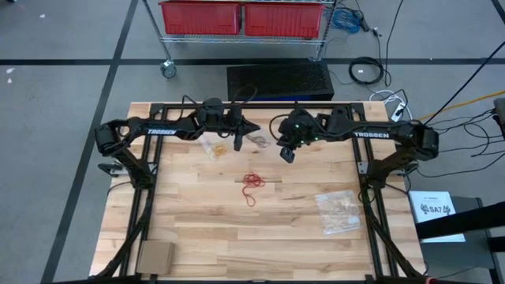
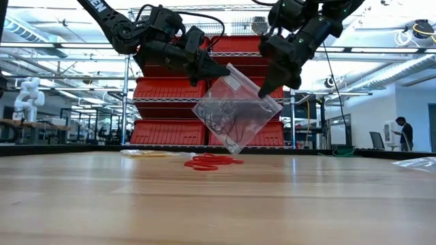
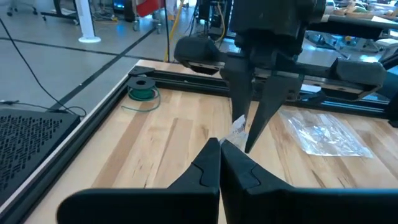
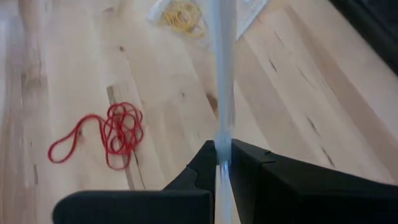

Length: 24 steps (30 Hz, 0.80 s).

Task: Sort rubber bands
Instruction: Close the top right transparent zip bag

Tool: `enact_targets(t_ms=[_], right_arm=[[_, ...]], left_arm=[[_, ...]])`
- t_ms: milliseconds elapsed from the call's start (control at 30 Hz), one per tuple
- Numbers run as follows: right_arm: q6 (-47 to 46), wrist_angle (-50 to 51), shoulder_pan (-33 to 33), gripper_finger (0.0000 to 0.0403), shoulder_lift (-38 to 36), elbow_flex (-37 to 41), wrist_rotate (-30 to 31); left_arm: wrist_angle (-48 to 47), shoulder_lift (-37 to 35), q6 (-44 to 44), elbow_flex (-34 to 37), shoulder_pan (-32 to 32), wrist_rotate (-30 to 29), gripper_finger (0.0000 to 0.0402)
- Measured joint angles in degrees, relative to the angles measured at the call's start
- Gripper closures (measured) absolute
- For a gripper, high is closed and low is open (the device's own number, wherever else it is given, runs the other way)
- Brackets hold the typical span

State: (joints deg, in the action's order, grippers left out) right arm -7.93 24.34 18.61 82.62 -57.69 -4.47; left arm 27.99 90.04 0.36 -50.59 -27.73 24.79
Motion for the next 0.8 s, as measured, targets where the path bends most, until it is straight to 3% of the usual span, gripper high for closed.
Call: enact_targets(t_ms=[567,800], right_arm=[[-1.13,8.81,-0.72,0.0389,-0.56,0.04,0.35],[-0.55,10.68,-0.72,0.0313,-1.35,0.25,0.41]], left_arm=[[-0.05,0.0,0.0,-0.07,-0.02,-0.92,0.0401],[-4.31,0.37,0.41,-0.2,-0.22,-12.36,0.0401]])
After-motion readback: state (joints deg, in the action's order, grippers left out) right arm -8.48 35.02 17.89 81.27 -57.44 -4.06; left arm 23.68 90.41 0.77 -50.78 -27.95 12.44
